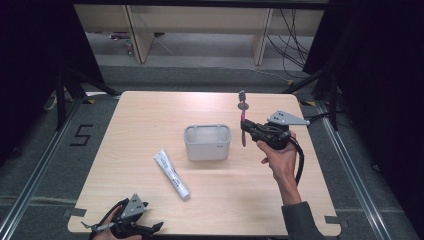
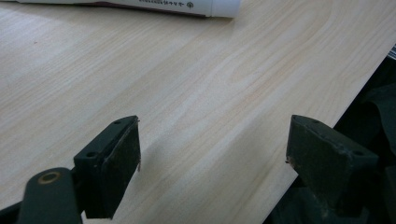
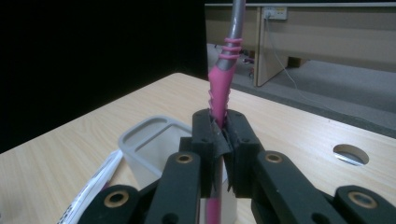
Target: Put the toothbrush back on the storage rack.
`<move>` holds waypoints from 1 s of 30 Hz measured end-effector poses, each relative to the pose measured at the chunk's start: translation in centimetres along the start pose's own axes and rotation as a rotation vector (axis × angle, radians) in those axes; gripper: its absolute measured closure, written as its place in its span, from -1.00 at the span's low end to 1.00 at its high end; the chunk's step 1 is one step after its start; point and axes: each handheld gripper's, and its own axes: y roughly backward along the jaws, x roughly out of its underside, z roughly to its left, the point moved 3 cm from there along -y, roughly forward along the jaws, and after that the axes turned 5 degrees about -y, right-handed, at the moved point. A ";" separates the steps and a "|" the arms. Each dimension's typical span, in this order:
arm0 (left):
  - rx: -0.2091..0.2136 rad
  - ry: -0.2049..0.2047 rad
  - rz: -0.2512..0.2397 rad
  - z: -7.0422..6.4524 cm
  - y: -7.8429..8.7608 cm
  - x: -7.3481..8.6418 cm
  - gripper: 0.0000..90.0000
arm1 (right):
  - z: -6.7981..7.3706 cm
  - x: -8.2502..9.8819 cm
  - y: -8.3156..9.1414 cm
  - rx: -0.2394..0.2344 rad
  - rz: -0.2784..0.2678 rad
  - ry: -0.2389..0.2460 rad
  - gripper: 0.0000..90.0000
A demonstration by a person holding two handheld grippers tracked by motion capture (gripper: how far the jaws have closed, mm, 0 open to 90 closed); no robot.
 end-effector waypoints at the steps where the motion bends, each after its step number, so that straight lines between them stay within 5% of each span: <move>1: 0.000 0.000 0.000 0.0 0.0 0.0 -0.62 | -0.2 -0.2 -0.2 -0.009 -0.005 0.010 0.86; 30: 0.004 -0.001 0.000 0.0 0.0 0.0 -0.62 | 0.1 -2.0 -6.0 0.006 0.022 0.007 0.86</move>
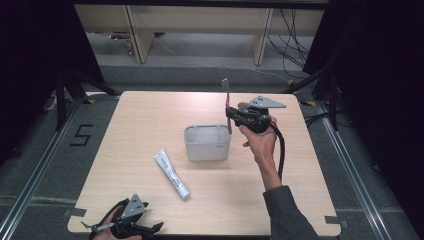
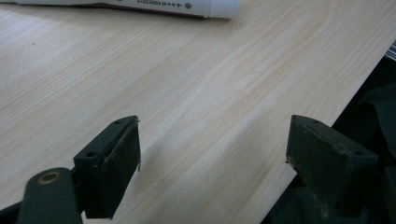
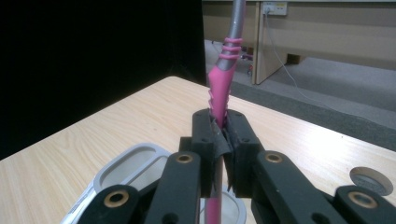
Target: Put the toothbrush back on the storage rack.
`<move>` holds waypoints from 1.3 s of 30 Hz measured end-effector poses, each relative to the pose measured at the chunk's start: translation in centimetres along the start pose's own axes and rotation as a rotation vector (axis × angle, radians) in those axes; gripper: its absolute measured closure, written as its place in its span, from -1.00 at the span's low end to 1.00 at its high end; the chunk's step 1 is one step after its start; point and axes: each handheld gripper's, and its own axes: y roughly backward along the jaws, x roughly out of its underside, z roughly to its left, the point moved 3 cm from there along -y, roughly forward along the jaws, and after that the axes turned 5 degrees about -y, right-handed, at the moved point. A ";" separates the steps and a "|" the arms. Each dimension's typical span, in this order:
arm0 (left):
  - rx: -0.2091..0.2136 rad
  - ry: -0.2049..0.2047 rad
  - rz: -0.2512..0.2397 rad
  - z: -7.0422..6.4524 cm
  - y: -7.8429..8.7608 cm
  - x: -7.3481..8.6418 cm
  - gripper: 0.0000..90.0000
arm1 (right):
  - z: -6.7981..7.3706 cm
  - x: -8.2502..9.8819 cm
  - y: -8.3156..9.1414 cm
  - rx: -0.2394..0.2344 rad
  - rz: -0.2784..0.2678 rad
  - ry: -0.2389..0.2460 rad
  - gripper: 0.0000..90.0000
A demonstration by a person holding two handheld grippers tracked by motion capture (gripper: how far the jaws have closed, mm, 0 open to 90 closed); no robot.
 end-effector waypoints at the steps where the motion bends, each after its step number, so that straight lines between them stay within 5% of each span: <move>1: -0.001 0.002 0.005 0.0 0.1 0.0 -0.62 | 0.1 0.0 -0.1 0.009 -0.005 -0.008 0.86; 18: 0.000 0.001 0.005 0.0 0.1 0.0 -0.62 | -0.3 1.1 -2.7 0.007 0.008 -0.018 0.86; 39: -0.001 0.001 0.005 0.0 0.1 0.0 -0.62 | -1.0 2.9 -3.6 0.033 0.019 -0.046 0.86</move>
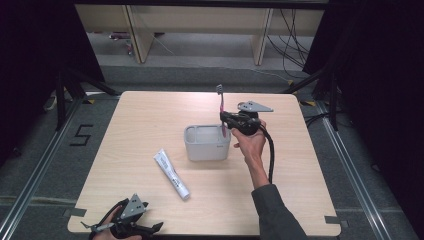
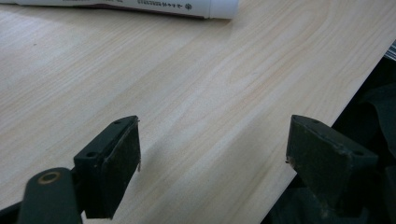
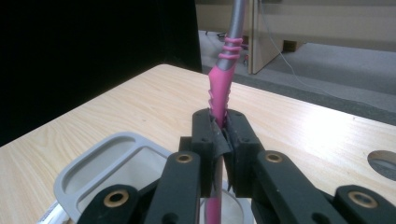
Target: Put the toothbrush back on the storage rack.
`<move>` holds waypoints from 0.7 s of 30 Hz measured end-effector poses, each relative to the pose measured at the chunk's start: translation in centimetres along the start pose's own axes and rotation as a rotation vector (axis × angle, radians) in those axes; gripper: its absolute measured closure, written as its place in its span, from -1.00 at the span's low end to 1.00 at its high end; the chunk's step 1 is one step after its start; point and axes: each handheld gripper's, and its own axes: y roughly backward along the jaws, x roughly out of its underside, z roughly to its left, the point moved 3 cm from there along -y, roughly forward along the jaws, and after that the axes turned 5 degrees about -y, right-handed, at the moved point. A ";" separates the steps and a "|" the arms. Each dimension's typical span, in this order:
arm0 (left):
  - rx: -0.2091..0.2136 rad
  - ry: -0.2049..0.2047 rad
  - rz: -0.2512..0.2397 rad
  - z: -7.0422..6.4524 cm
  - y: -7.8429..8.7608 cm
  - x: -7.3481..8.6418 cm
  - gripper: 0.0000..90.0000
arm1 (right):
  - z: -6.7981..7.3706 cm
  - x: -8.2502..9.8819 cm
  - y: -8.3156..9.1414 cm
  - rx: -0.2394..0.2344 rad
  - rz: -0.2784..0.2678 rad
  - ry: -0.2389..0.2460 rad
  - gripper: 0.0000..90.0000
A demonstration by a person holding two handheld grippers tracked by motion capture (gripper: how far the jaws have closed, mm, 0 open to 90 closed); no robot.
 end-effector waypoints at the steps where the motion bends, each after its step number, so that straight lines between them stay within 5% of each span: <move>1: 0.000 0.002 0.000 0.0 0.0 0.0 -0.62 | -0.1 0.1 0.0 0.004 -0.007 -0.001 0.86; 6: 0.000 0.001 0.001 0.0 0.0 0.0 -0.62 | -0.3 0.3 -0.1 0.010 -0.014 0.022 0.86; 9: 0.000 -0.001 0.000 0.0 0.0 0.0 -0.62 | -0.2 0.8 -0.2 -0.004 0.005 -0.018 0.86; 21: -0.001 0.002 0.000 0.0 0.0 0.0 -0.62 | -0.4 1.6 -0.6 -0.006 0.015 -0.023 0.86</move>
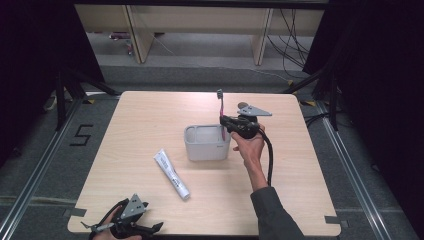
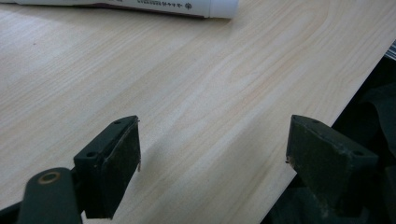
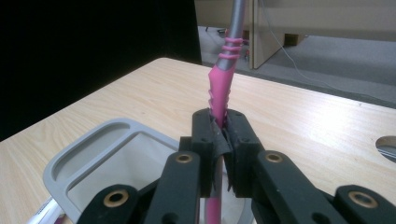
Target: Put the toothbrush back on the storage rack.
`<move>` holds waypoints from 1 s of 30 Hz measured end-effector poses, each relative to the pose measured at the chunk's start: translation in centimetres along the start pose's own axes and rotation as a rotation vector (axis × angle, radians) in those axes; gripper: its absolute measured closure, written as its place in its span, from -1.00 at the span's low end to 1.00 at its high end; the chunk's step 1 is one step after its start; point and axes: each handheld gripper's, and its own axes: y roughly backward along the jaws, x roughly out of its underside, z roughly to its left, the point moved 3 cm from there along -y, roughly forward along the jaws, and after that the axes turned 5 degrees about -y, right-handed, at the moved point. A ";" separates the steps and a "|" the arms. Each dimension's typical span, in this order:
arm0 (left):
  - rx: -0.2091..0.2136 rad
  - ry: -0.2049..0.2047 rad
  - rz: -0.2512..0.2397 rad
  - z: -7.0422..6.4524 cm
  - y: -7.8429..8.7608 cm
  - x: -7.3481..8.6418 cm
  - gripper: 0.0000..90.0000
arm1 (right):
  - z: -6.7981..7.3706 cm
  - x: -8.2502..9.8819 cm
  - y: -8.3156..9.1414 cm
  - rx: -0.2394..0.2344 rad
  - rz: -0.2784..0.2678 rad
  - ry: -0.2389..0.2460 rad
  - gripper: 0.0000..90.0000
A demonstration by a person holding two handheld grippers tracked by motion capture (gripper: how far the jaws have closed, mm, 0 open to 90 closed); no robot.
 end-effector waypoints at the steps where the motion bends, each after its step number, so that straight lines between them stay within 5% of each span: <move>1: 0.001 0.001 0.001 0.0 0.0 0.0 -0.62 | -0.1 0.1 0.0 0.001 -0.002 0.011 0.86; 17: 0.003 -0.002 0.005 0.0 -0.1 0.0 -0.62 | -0.3 0.8 -0.1 -0.003 0.008 -0.013 0.85; 19: 0.011 0.029 -0.029 -0.3 -0.2 -0.1 -0.62 | -0.3 0.9 -0.2 0.000 0.015 -0.001 0.85; 30: 0.003 -0.007 0.005 0.0 0.0 0.0 -0.62 | -0.7 1.3 -0.1 0.010 0.017 -0.007 0.78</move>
